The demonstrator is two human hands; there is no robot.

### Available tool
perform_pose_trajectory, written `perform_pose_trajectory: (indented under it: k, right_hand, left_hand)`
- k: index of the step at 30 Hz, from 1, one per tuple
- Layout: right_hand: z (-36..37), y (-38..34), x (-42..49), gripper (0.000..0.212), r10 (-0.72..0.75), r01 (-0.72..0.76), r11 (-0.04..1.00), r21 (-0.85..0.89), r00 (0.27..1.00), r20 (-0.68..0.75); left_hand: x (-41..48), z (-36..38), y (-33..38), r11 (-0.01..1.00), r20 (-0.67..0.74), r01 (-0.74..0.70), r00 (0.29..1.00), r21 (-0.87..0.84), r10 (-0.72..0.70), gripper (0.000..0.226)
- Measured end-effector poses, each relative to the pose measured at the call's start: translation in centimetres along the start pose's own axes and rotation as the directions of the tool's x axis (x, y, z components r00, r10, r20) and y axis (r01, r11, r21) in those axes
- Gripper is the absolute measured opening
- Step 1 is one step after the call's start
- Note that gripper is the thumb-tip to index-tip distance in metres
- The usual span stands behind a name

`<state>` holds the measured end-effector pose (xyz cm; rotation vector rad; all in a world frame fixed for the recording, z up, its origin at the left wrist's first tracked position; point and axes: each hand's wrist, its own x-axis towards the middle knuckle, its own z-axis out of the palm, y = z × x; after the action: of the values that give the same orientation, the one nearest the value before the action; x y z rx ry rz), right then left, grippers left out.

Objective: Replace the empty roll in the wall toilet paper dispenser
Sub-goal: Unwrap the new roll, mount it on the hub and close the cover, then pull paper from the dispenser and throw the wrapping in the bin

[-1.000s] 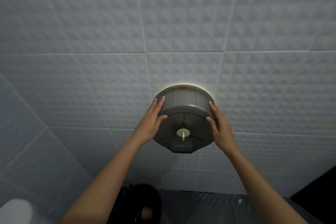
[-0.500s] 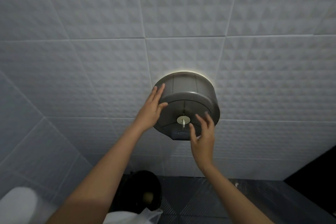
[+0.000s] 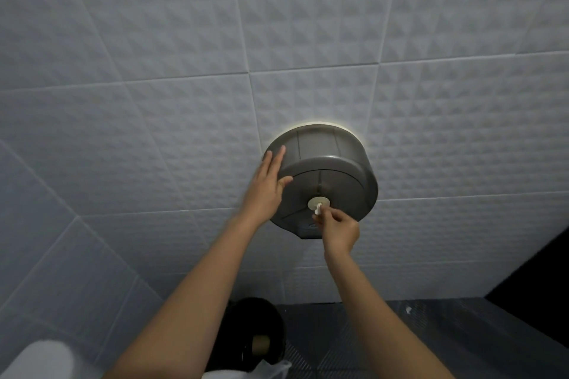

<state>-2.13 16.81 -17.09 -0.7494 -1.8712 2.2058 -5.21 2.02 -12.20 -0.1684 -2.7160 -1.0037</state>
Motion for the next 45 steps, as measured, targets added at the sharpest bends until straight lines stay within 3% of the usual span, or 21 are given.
perform_pose_trajectory:
  k: [2,3,7,13,17,20,24,28,31,36,41,45]
  right_hand:
    - [-0.1,-0.2,0.0,0.012,0.241,-0.270,0.905,0.329,0.962,0.125]
    - [-0.2,-0.2,-0.1,0.010,0.293,-0.351,0.837,0.420,0.936,0.197]
    - [-0.5,0.3,0.4,0.013,0.293,-0.430,0.749,0.504,0.898,0.329]
    - [-1.9,1.9,1.2,0.013,0.222,-0.359,0.817,0.452,0.918,0.329]
    - [-4.1,6.1,2.8,0.019,0.160,-0.177,0.957,0.228,0.983,0.092]
    - [-5.0,9.3,4.3,0.029,0.068,-0.068,0.997,0.048,0.998,-0.010]
    - [-5.4,10.4,5.4,0.042,-0.092,0.100,0.993,-0.059,0.987,0.131]
    - [-5.3,11.5,7.9,0.037,-0.256,0.274,0.962,-0.015,0.918,0.304]
    - [-5.1,11.9,9.2,0.032,-0.342,0.354,0.935,0.033,0.871,0.353]
    - [-4.7,14.3,11.4,0.017,-0.320,0.238,0.944,0.227,0.827,0.462]
    - [-3.3,16.5,11.2,0.054,-0.218,-0.019,0.918,0.397,0.812,0.541]
    - [-2.9,17.3,10.6,0.051,-0.195,-0.053,0.919,0.392,0.801,0.566]
  left_hand:
    - [0.0,0.1,-0.1,1.000,-0.006,-0.008,1.000,0.006,0.008,0.062]
    - [0.0,0.1,-0.2,1.000,-0.010,-0.014,1.000,0.015,0.014,0.062]
    - [0.1,0.4,-0.3,0.999,-0.024,-0.029,0.999,0.044,0.030,0.061]
    - [0.0,0.3,-0.4,0.998,-0.030,-0.022,0.999,0.062,0.024,0.060]
    - [0.0,0.6,-0.7,0.999,-0.041,-0.040,0.998,0.005,0.040,0.060]
    - [-0.8,1.6,-1.3,0.993,-0.156,-0.080,0.986,-0.085,0.067,0.058]
    - [-4.0,4.7,-3.3,0.948,-0.343,-0.035,0.936,-0.316,-0.080,0.055]
    - [-6.0,9.9,-6.3,0.766,-0.275,0.050,0.917,-0.641,-0.290,0.050]
    - [-6.6,12.3,-7.2,0.684,-0.252,0.038,0.913,-0.728,-0.319,0.052]
    - [-6.4,14.5,-8.7,0.625,-0.333,-0.080,0.895,-0.776,-0.298,0.050]
    - [-7.0,15.1,-9.6,0.586,-0.331,-0.116,0.903,-0.802,-0.274,0.048]
    - [-7.5,15.2,-9.9,0.580,-0.302,-0.092,0.912,-0.810,-0.277,0.044]
